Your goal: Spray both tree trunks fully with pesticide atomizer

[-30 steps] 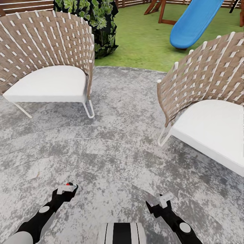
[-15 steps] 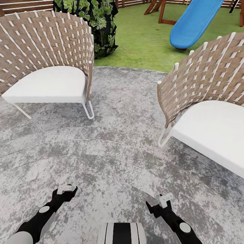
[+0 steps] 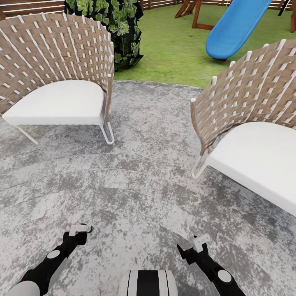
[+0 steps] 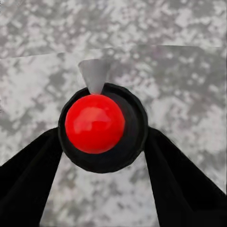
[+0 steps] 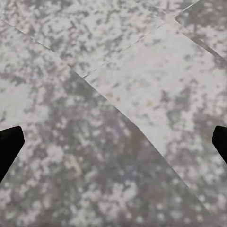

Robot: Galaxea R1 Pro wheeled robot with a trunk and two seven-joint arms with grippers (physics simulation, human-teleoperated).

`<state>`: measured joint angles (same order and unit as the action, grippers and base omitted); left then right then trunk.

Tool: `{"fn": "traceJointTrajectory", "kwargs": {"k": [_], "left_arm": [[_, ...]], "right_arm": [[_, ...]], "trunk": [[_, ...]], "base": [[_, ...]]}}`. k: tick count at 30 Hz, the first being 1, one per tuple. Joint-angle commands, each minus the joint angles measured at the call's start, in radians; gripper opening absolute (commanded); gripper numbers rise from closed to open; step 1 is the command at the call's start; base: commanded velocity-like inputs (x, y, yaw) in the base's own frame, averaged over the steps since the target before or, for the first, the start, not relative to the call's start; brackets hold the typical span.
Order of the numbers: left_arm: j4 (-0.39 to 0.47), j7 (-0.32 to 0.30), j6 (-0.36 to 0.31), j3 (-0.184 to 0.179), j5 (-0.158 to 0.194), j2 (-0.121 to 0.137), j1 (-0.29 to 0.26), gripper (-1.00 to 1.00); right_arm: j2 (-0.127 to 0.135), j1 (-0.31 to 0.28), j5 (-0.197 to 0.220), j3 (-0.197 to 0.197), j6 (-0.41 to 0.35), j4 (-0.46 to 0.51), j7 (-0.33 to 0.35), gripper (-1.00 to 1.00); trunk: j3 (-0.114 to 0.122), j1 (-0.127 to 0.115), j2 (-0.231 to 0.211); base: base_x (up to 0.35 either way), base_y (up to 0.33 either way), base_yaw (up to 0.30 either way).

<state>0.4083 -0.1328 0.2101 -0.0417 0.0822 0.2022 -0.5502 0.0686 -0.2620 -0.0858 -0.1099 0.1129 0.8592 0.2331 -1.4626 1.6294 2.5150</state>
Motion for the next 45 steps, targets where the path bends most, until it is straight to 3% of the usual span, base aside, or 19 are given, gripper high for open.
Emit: {"fn": "traceJointTrajectory", "kwargs": {"k": [1, 19, 43, 45], "left_arm": [[-0.001, -0.002, 0.003, -0.004, 0.007, 0.001, -0.001, -1.00], [0.003, -0.002, 0.003, -0.004, 0.007, 0.006, -0.001, -1.00], [-0.007, -0.002, -0.002, -0.006, 0.007, 0.009, 0.001, -1.00], [-0.009, -0.002, -0.004, 0.014, 0.006, 0.010, 0.002, -1.00]], "right_arm": [[0.000, 0.000, -0.009, -0.001, 0.004, 0.000, 0.000, 1.00], [0.000, 0.000, -0.009, -0.001, 0.004, 0.000, 0.000, 1.00], [0.000, 0.000, -0.009, -0.005, 0.007, 0.000, -0.001, 1.00], [0.000, 0.000, -0.010, -0.006, 0.008, 0.000, -0.002, 1.00]], "trunk": [[-0.001, 0.000, 0.000], [-0.001, 0.000, 0.000], [0.092, -0.011, -0.005], [0.102, -0.012, -0.006]], "base": [[0.000, 0.000, 0.000], [0.000, 0.000, 0.000], [0.000, 0.000, 0.000], [0.000, 0.000, 0.000]]}}
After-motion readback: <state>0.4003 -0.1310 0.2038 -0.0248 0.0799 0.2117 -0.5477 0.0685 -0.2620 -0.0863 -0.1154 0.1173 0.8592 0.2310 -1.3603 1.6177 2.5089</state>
